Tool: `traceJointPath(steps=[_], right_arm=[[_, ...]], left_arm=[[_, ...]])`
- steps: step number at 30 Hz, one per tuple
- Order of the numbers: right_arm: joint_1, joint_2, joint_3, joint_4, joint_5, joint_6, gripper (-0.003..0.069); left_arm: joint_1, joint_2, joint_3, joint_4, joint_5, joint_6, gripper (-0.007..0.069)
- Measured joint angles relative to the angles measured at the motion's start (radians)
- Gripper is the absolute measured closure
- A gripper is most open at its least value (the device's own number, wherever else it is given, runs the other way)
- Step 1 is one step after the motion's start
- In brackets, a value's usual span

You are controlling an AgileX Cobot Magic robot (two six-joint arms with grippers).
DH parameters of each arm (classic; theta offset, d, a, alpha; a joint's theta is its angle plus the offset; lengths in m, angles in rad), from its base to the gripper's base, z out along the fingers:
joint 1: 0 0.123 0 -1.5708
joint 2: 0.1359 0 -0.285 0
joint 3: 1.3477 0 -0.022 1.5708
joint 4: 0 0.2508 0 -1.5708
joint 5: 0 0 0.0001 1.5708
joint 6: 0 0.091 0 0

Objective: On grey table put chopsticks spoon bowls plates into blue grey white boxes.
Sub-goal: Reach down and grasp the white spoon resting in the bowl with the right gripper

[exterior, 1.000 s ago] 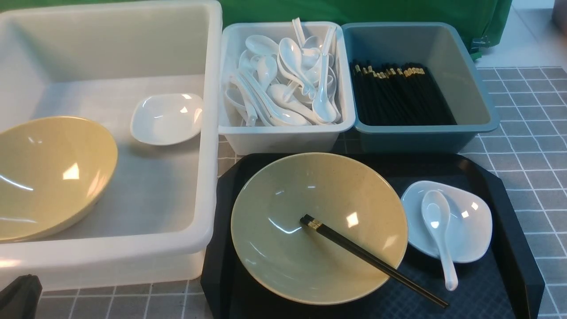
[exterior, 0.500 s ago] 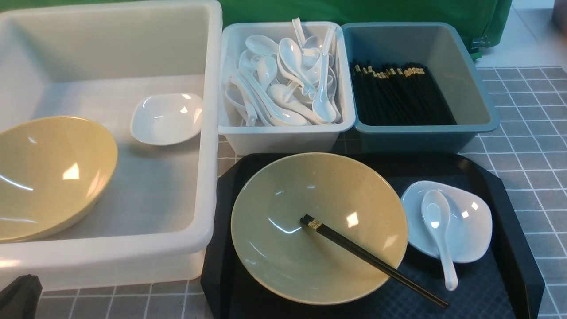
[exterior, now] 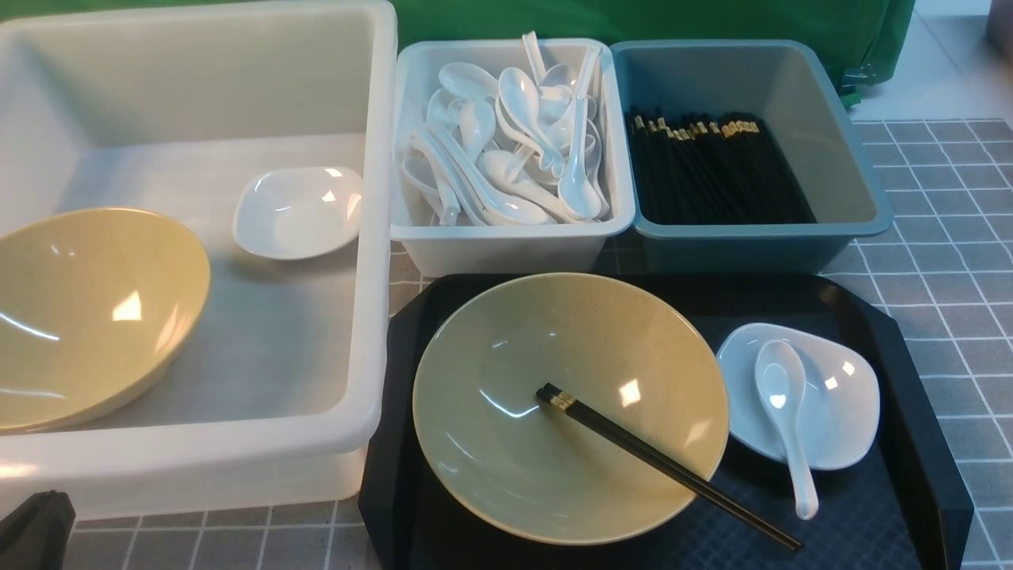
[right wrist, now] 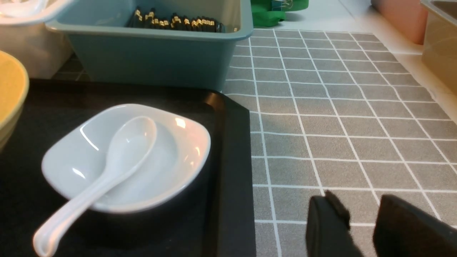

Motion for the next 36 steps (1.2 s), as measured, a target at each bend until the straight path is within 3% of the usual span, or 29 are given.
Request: traceJointPath(steps=[20, 22, 27, 28, 30, 33, 36], right_arm=[[0.000, 0.000, 0.000, 0.000, 0.000, 0.095, 0.0421], [0.000, 0.000, 0.000, 0.005, 0.000, 0.223, 0.0421], [0.000, 0.000, 0.000, 0.154, -0.002, 0.775, 0.0421], [0.000, 0.000, 0.000, 0.159, -0.002, 0.821, 0.0421], [0.000, 0.000, 0.000, 0.191, -0.003, 1.002, 0.0421], [0.000, 0.000, 0.000, 0.201, 0.001, 1.038, 0.0421], [0.000, 0.000, 0.000, 0.203, 0.001, 0.998, 0.0421]], left_arm=[[0.000, 0.000, 0.000, -0.038, 0.000, -0.017, 0.0635], [0.000, 0.000, 0.000, -0.194, 0.000, -0.096, 0.0635], [0.000, 0.000, 0.000, -0.722, -0.026, -0.357, 0.0635], [0.000, 0.000, 0.000, -0.741, -0.027, -0.373, 0.0635], [0.000, 0.000, 0.000, -0.907, -0.044, -0.425, 0.0635], [0.000, 0.000, 0.000, -1.019, -0.064, -0.447, 0.0635], [0.000, 0.000, 0.000, -1.048, -0.071, -0.448, 0.0635]])
